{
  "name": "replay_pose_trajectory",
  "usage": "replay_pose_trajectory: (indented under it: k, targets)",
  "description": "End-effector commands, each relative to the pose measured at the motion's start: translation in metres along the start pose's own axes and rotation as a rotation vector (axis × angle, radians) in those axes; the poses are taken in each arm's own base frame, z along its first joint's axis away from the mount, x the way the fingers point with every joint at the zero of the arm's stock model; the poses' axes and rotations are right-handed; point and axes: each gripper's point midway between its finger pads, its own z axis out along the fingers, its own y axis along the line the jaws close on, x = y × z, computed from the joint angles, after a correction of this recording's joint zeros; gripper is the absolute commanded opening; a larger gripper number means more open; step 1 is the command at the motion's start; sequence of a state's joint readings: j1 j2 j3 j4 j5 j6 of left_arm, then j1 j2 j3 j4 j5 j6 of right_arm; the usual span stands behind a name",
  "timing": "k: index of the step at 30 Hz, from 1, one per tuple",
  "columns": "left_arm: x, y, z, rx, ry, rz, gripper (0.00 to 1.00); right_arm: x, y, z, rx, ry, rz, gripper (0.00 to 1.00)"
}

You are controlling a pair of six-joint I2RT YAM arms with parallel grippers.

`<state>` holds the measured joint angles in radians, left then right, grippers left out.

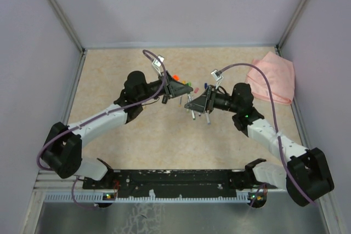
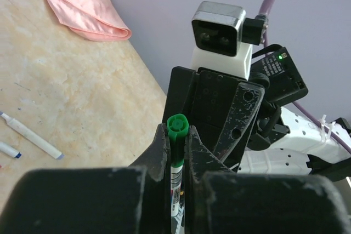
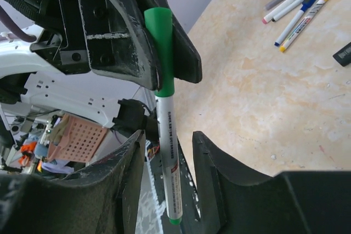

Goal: Open the pen caps
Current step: Open the pen cap from the pen, then place the pen at the center of the board.

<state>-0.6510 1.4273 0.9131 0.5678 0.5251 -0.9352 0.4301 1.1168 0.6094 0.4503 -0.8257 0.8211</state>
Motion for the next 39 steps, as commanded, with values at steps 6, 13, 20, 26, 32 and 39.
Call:
replay_pose_trajectory:
  k: [6, 13, 20, 26, 32, 39]
  targets:
    - [-0.008, 0.000, 0.001, -0.018, -0.038, 0.045, 0.00, -0.017, 0.015, 0.007, -0.025, -0.015, -0.082, 0.18]
    - [-0.048, 0.003, -0.004, -0.031, -0.117, 0.077, 0.00, -0.001, 0.022, 0.004, -0.096, 0.036, -0.058, 0.00]
    - [-0.132, 0.007, -0.020, -0.079, -0.279, 0.143, 0.00, 0.019, 0.020, -0.003, -0.104, 0.061, -0.017, 0.00]
    - [-0.172, -0.004, -0.024, -0.081, -0.335, 0.196, 0.00, 0.025, 0.022, -0.006, -0.096, 0.062, -0.044, 0.00]
    - [-0.152, 0.005, -0.037, -0.130, -0.278, 0.218, 0.00, 0.020, -0.001, -0.010, 0.074, 0.043, -0.087, 0.00]
    - [-0.101, 0.028, -0.066, -0.201, -0.202, 0.161, 0.00, 0.002, -0.073, -0.043, 0.521, -0.028, -0.099, 0.00]
